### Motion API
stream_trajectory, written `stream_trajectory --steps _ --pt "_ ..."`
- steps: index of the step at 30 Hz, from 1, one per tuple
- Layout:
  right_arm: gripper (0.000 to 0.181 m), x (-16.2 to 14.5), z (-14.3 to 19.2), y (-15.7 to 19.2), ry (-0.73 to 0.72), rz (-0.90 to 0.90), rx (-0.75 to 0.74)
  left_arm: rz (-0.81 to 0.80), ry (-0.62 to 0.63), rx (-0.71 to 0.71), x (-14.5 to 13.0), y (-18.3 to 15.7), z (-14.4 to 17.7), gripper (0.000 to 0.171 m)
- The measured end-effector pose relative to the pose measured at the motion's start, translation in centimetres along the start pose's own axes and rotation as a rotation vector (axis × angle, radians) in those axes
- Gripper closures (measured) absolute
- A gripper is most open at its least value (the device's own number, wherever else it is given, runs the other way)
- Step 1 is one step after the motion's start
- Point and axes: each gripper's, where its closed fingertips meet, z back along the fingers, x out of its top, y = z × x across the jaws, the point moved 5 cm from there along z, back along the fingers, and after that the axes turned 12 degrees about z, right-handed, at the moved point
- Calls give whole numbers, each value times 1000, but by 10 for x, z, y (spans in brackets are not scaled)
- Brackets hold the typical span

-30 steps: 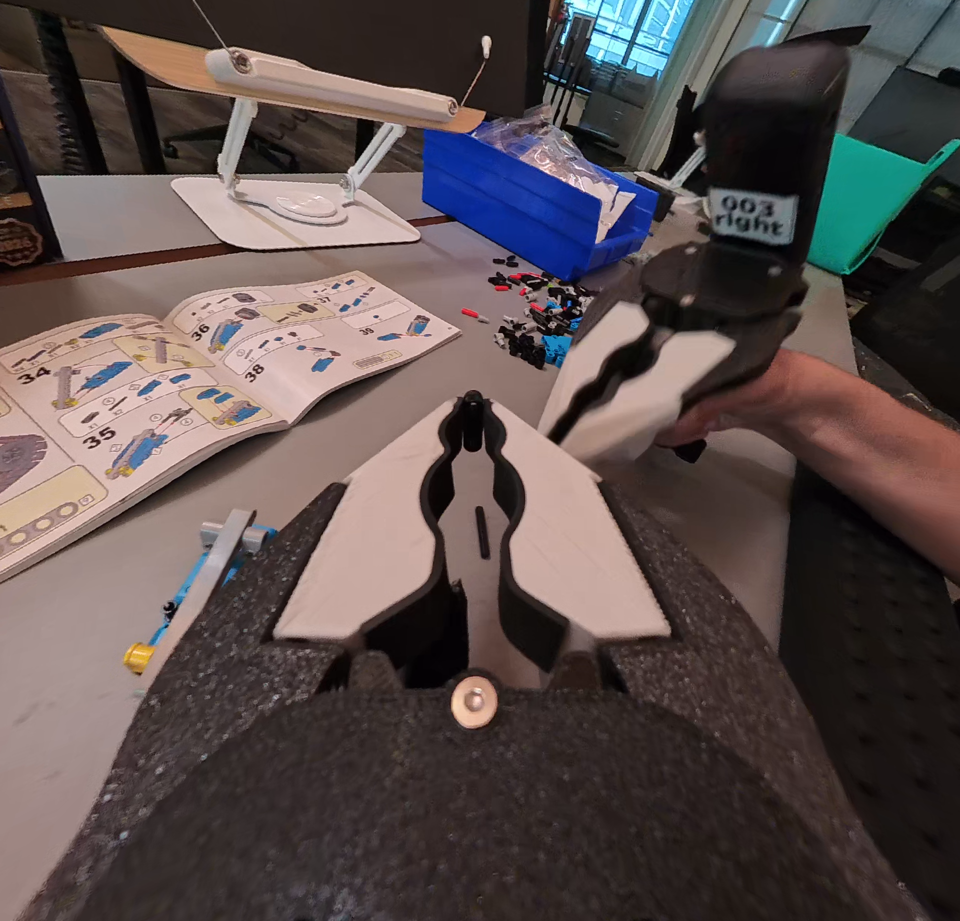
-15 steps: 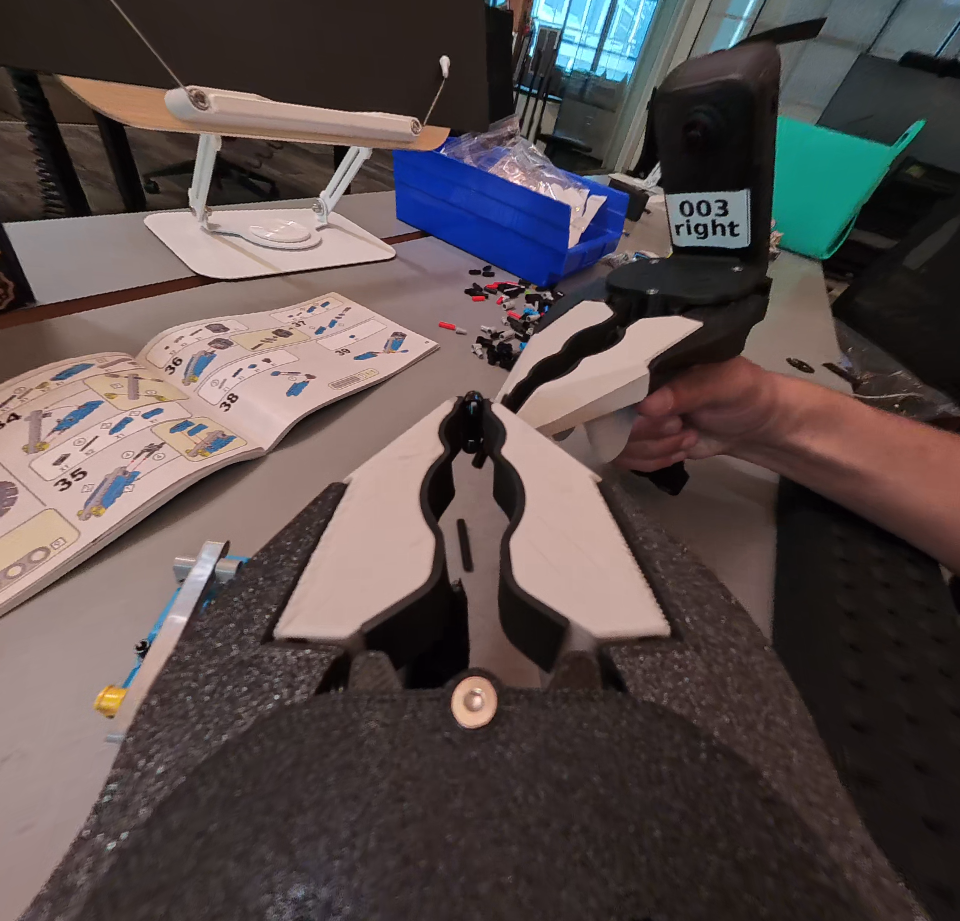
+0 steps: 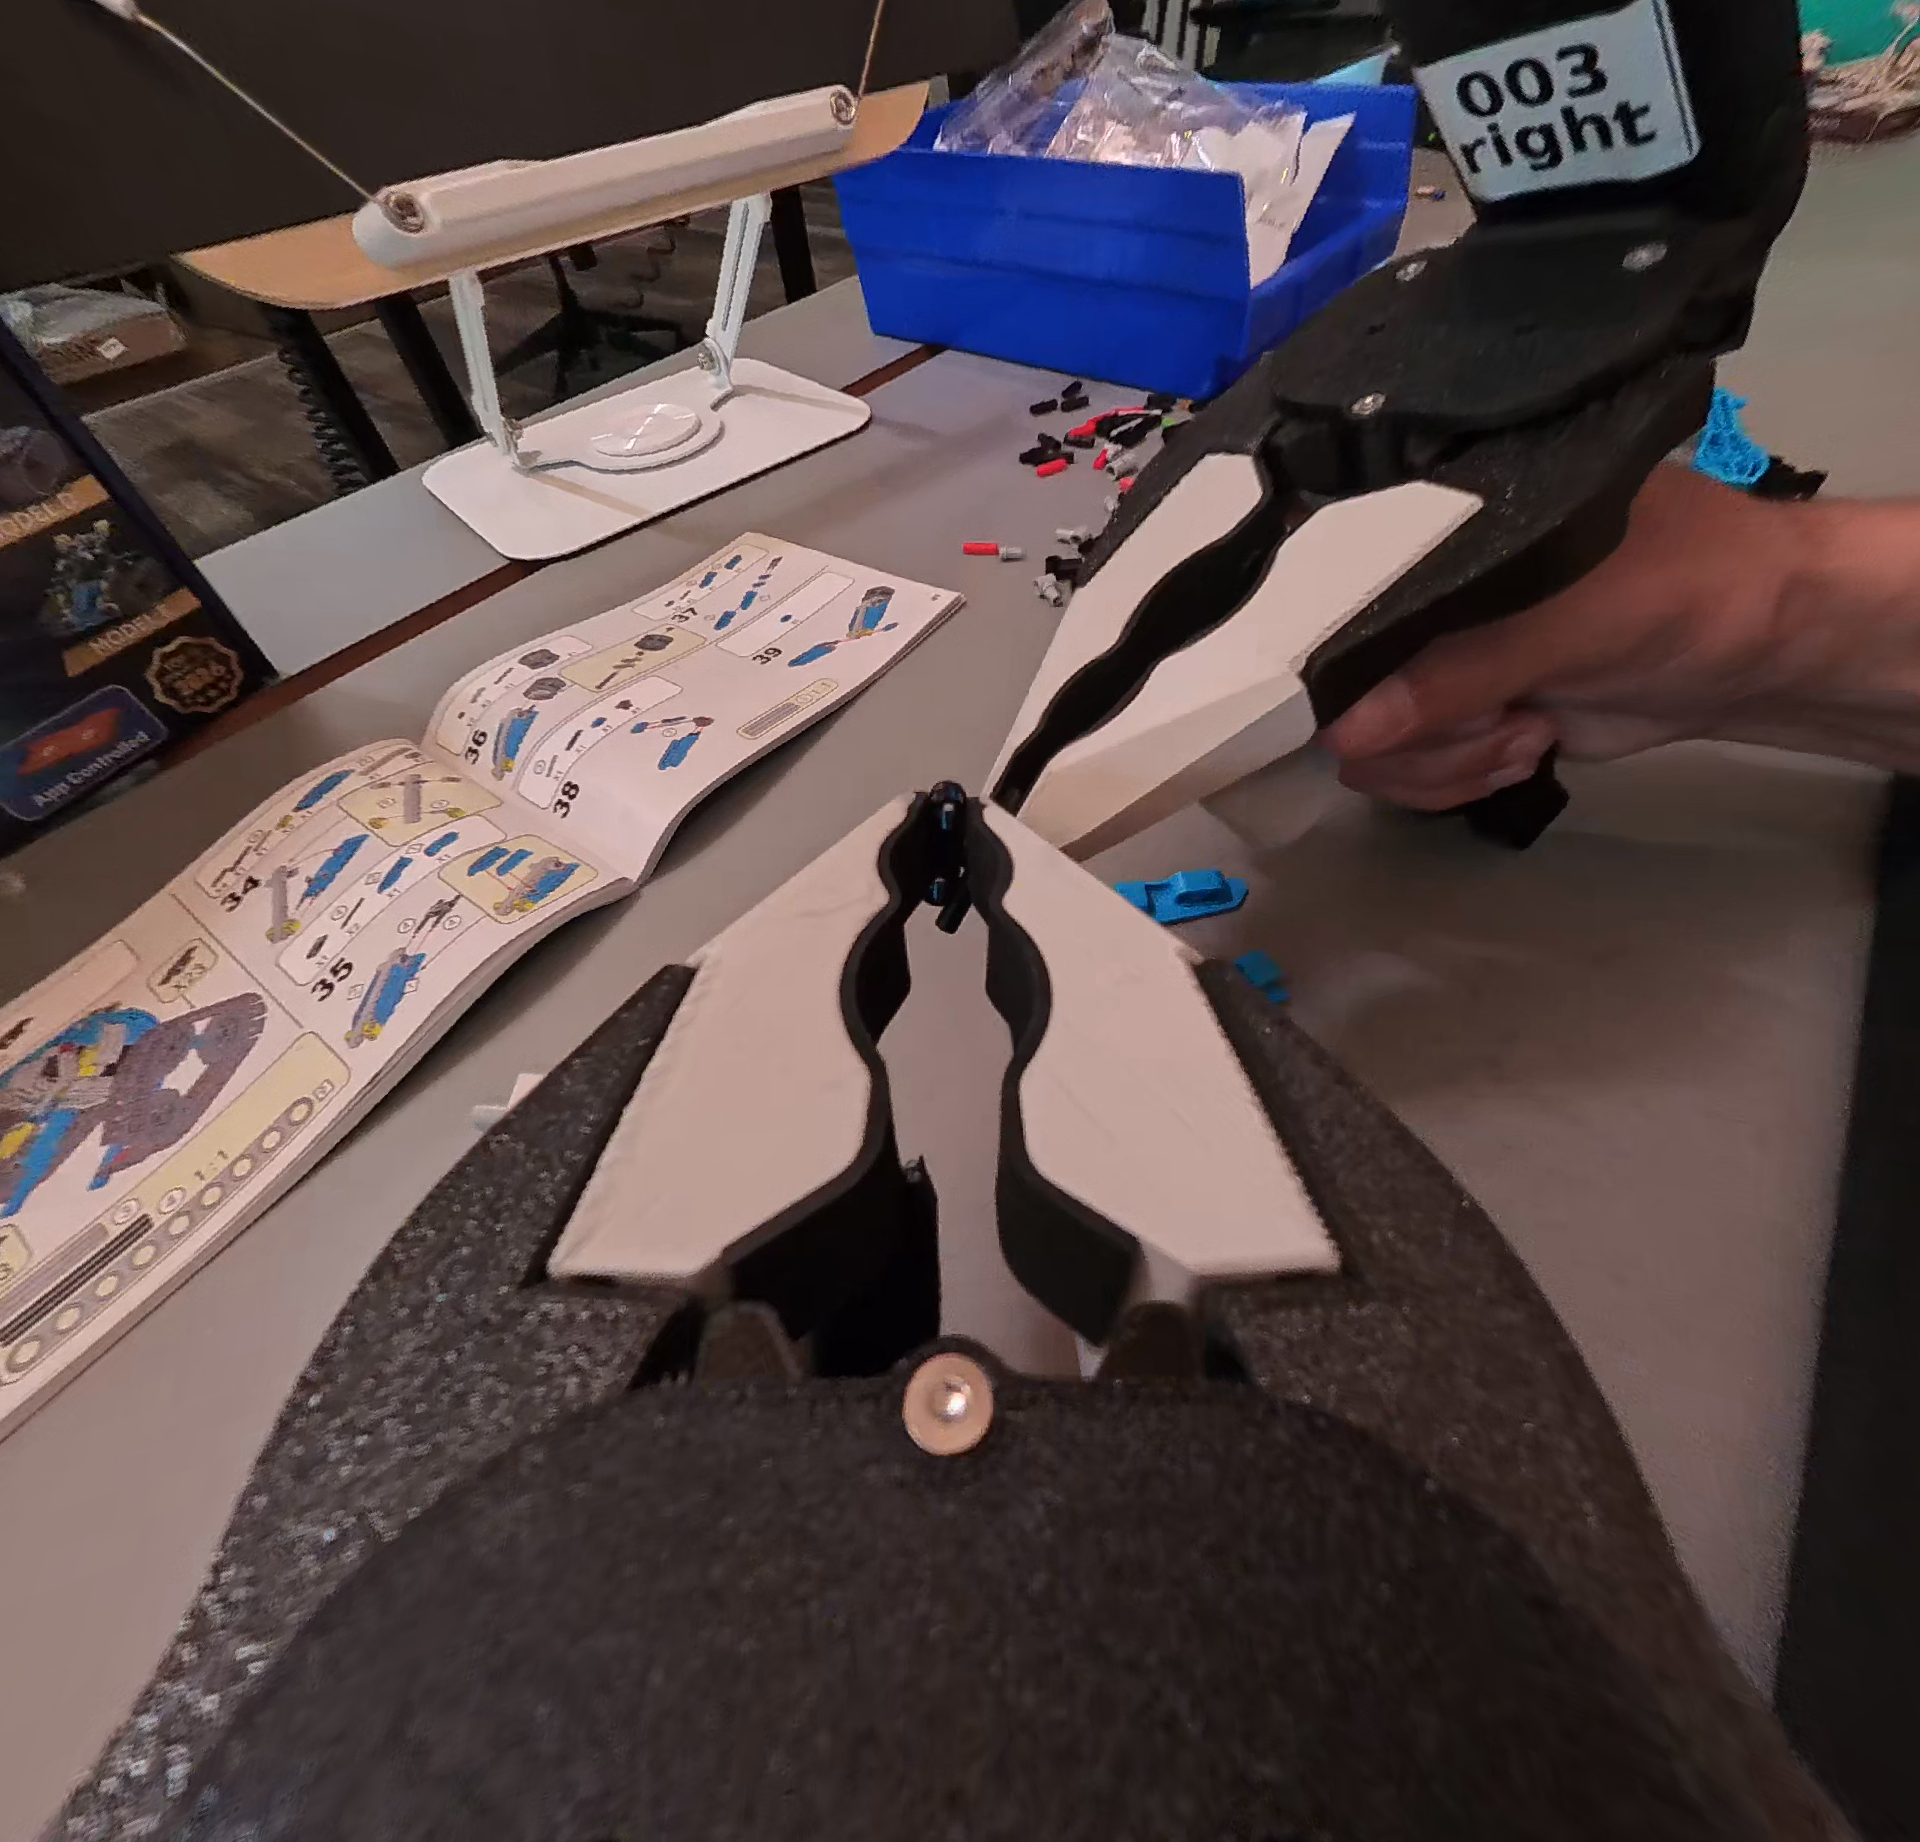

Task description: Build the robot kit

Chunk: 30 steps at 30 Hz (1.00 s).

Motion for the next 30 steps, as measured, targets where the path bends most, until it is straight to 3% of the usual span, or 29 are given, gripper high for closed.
stream_trajectory --steps 4,8,11,15,20,30 --pt "178 -1 0 -1 11 46 -30 -25 -2 21 0 -1 -1 165" --pt "178 1 1 1 -18 55 -14 56 -25 -41 5 3 4 166" --pt "178 8 15 -9 -81 40 -30 282 -145 -241 22 7 19 166" --pt "178 38 48 -1 -360 -6 115 572 -249 -563 36 9 36 166" --pt "178 55 49 18 -461 -11 234 618 -260 -800 43 -12 46 166" --pt "179 63 47 28 -492 -15 277 695 -285 -877 44 -10 48 166"
